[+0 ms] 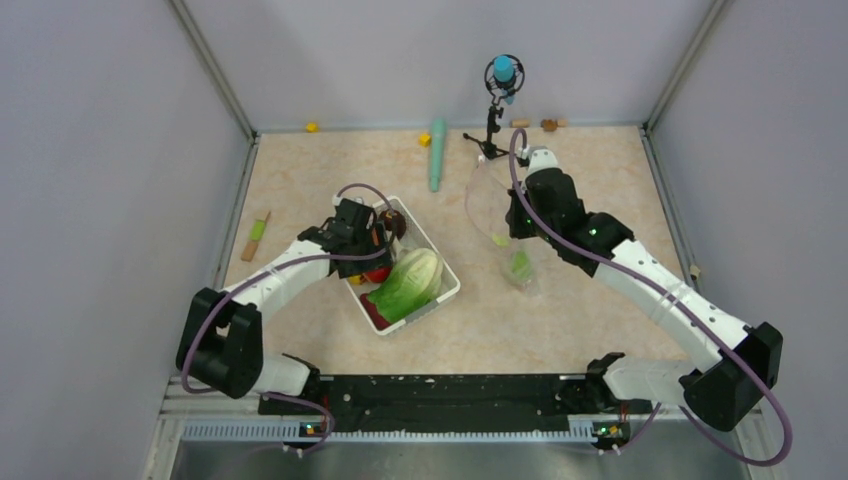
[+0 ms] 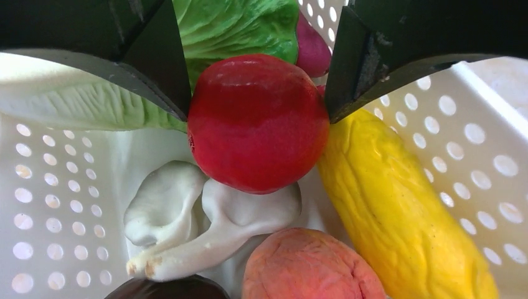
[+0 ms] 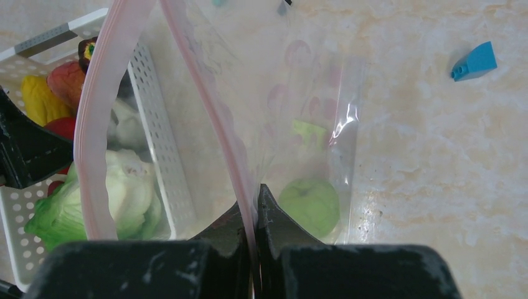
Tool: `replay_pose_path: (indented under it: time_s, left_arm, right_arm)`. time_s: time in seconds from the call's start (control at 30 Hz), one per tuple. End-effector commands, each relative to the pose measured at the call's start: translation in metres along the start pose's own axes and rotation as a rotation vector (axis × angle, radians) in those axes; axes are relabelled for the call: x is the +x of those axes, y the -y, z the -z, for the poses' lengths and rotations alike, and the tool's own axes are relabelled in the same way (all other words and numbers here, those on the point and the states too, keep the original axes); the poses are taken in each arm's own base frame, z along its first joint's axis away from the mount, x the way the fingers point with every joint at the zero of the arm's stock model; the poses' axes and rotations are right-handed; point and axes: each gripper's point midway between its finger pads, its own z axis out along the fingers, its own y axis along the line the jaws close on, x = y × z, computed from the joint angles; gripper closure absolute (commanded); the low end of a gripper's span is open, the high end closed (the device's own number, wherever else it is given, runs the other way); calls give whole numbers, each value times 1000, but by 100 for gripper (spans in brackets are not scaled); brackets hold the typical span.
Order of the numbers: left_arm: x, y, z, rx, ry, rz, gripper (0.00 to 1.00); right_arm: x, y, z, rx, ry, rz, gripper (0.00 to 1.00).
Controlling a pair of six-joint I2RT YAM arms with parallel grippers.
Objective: Place the food in the zip-top bag and seal the zipper
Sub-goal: Pick up the fake fruit from the bin, then place the fake fruit in the zipper food storage bag.
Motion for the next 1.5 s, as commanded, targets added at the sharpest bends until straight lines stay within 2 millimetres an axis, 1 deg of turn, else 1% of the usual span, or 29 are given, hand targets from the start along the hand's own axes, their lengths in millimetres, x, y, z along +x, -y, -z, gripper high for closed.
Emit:
replay_pose_path:
  time_s: [0.0, 0.07, 0.1, 0.2, 0.27, 0.4, 0.53, 0.67, 0.73, 0.83, 0.97, 1.1, 1.17, 1.23, 1.27, 1.33, 1.47]
  left_arm:
    - [-1, 6, -6, 15, -35, -27, 24]
    - [1, 6, -9, 14, -47, -23, 32]
    - [0, 8, -8, 22, -46, -23, 39]
    - [-6, 12, -3, 40, -20, -27, 53]
    - [-11, 14, 4, 49, 6, -25, 59]
    - [-21, 18, 20, 73, 54, -22, 65]
    - [-34, 23, 43, 106, 120, -16, 70]
    - [-52, 39, 72, 194, 200, -28, 73]
    - [-65, 50, 87, 251, 258, -45, 80]
    - [-78, 84, 116, 416, 300, -98, 81]
    - [-91, 145, 166, 646, 387, -236, 84]
    - [-88, 202, 203, 831, 428, -369, 84]
    - [-86, 226, 218, 915, 442, -407, 84]
    - [-81, 247, 226, 983, 434, -447, 84]
    - [-80, 254, 226, 1002, 426, -459, 84]
    - [-78, 266, 223, 1018, 414, -477, 84]
    - [-78, 284, 210, 1021, 390, -490, 84]
  right_arm:
    - [-11, 5, 1, 13, 50, 5, 100]
    - [-14, 8, 1, 28, 59, 4, 100]
    - [-14, 8, 2, 27, 62, 4, 100]
    - [-13, 7, 2, 22, 62, 4, 100]
    - [-14, 7, 3, 21, 63, 2, 100]
    - [-14, 6, 5, 12, 69, -2, 100]
    - [-15, 4, 6, -1, 74, -4, 100]
    - [-15, 3, 6, -10, 76, -7, 100]
    - [-15, 2, 6, -17, 74, -10, 100]
    - [-15, -4, 8, -49, 70, -11, 100]
    - [-16, -7, 10, -62, 73, -17, 100]
    - [-17, -11, 13, -88, 76, -25, 100]
    - [-17, -11, 13, -92, 83, -27, 100]
    - [-16, -12, 13, -99, 81, -29, 100]
    - [-15, -12, 13, -101, 80, -30, 100]
    - [-17, -13, 13, -105, 87, -32, 100]
    - [-17, -16, 13, -121, 85, -32, 100]
